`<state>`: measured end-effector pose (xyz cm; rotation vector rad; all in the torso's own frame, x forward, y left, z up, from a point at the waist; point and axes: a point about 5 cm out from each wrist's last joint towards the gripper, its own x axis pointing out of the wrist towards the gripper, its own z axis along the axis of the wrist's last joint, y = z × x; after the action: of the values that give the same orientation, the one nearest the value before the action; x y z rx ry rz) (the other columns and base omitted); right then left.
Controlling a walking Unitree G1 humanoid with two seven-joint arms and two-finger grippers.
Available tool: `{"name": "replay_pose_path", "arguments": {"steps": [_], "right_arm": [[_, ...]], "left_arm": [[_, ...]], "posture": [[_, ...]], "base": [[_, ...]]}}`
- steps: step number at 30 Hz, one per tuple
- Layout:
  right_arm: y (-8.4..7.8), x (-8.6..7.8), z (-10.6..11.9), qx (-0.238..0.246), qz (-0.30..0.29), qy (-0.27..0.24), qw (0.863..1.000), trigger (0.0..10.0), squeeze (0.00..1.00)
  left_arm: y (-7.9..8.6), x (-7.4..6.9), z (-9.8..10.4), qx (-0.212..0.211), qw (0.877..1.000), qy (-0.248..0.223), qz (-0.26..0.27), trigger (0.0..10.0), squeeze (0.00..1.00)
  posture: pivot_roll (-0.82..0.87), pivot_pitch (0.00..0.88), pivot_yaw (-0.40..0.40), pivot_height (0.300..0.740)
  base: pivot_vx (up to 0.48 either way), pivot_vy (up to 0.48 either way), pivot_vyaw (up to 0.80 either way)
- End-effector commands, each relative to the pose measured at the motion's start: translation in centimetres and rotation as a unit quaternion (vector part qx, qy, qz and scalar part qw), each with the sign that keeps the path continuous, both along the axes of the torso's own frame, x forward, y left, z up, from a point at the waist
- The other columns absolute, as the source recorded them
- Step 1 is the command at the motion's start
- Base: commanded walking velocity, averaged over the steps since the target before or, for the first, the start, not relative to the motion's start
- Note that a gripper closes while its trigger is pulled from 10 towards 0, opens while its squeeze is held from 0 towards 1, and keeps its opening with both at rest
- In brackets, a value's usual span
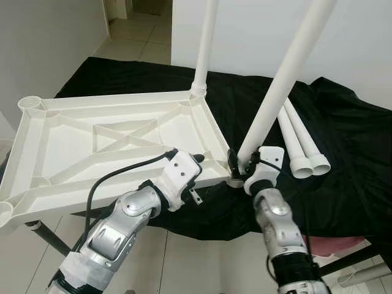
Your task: Building children table
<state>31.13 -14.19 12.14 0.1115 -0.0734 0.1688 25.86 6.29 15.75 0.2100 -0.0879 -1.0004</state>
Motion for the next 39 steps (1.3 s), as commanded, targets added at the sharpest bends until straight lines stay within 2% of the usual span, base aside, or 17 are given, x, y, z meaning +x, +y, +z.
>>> {"name": "replay_pose_path", "arguments": {"steps": [1,2,4,5,6,8,10,12,13,14,15,16,17,30,31,35,39], "right_arm": [[-0.1,0.0,-0.1,0.005,0.01,0.0,1.0,10.0,0.0],[-0.3,0.2,-0.1,0.003,0.04,-0.003,0.999,10.0,0.0],[-0.3,0.2,-0.1,0.003,0.04,-0.003,0.999,10.0,0.0],[-0.4,0.4,0.0,-0.011,0.076,-0.011,0.997,10.0,0.0],[-0.4,0.4,0.0,-0.011,0.076,-0.011,0.997,10.0,0.0],[-0.4,0.9,0.3,-0.022,0.133,-0.019,0.991,10.0,0.0],[-0.4,0.9,0.3,-0.022,0.133,-0.019,0.991,10.0,0.0],[-0.2,1.4,0.7,-0.036,0.173,-0.028,0.984,10.0,0.0],[-0.2,1.7,1.0,-0.048,0.186,-0.035,0.981,9.4,0.0],[-0.2,1.7,1.0,-0.048,0.186,-0.035,0.981,9.4,0.0],[-0.1,2.0,1.1,-0.055,0.196,-0.037,0.978,2.7,0.0],[-0.1,2.0,1.1,-0.055,0.196,-0.037,0.978,2.7,0.0],[-0.1,2.2,1.2,-0.059,0.2,-0.039,0.977,0.0,0.0],[-1.1,2.0,0.2,-0.044,0.211,-0.017,0.976,0.0,0.0],[-1.1,1.9,0.1,-0.034,0.208,-0.012,0.978,10.0,0.0],[-1.0,1.9,0.0,-0.024,0.199,-0.012,0.98,10.0,0.0],[-0.8,1.9,0.2,-0.02,0.159,-0.013,0.987,10.0,0.0]], "left_arm": [[-0.3,-0.2,-0.2,0.011,1.0,0.003,-0.026,10.0,0.0],[-0.3,-0.2,-0.2,0.012,1.0,0.003,-0.026,10.0,0.0],[-0.3,-0.2,-0.2,0.012,1.0,0.003,-0.026,10.0,0.0],[-0.3,-0.2,-0.2,0.012,1.0,0.004,-0.026,10.0,0.0],[-0.3,-0.2,-0.2,0.012,1.0,0.004,-0.026,10.0,0.0],[-0.4,-0.1,-0.3,0.014,1.0,0.002,-0.028,10.0,0.0],[-0.4,-0.1,-0.3,0.014,1.0,0.002,-0.028,10.0,0.0],[-0.6,0.0,-0.3,0.015,0.999,0.002,-0.03,10.0,0.0],[-0.7,-0.1,-0.3,0.015,0.999,0.002,-0.032,10.0,0.0],[-0.7,-0.1,-0.3,0.015,0.999,0.002,-0.032,10.0,0.0],[-0.7,-0.1,-0.3,0.015,0.999,0.002,-0.033,10.0,0.0],[-0.7,-0.1,-0.3,0.015,0.999,0.002,-0.033,10.0,0.0],[-0.8,-0.1,-0.3,0.016,0.999,0.002,-0.034,10.0,0.0],[-0.7,-0.1,-0.3,0.016,0.999,0.0,-0.03,10.0,0.0],[-0.7,-0.1,-0.3,0.016,0.999,0.0,-0.031,10.0,0.0],[-0.8,-0.1,-0.4,0.017,0.999,0.0,-0.032,10.0,0.0],[-0.8,-0.2,-0.4,0.018,0.999,0.0,-0.034,10.0,0.0]], "posture": [[0.03,0.0,-0.071,0.74],[0.03,0.0,-0.072,0.74],[0.03,0.0,-0.072,0.74],[0.03,0.0,-0.069,0.74],[0.03,0.0,-0.069,0.74],[0.02,0.0,-0.065,0.74],[0.02,0.0,-0.065,0.74],[0.02,0.0,-0.058,0.74],[0.02,0.0,-0.058,0.74],[0.02,0.0,-0.058,0.74],[0.02,0.0,-0.057,0.74],[0.02,0.0,-0.057,0.74],[0.02,0.0,-0.059,0.74],[0.03,0.0,-0.071,0.74],[0.02,0.0,-0.071,0.74],[0.02,0.0,-0.073,0.74],[0.02,0.0,-0.075,0.74]], "base": [[0.0,0.0,0.0],[0.0,0.0,0.0],[0.0,0.0,0.0],[0.0,0.0,0.0],[0.0,0.0,0.0],[0.0,0.0,0.0],[0.0,0.0,0.0],[0.0,0.0,0.0],[0.0,0.0,0.0],[0.0,0.0,0.0],[0.0,0.0,0.0],[0.0,0.0,0.0],[0.0,0.0,0.0],[0.0,0.0,0.0],[0.0,0.0,0.0],[0.0,0.0,0.0],[0.0,0.0,0.0]]}}
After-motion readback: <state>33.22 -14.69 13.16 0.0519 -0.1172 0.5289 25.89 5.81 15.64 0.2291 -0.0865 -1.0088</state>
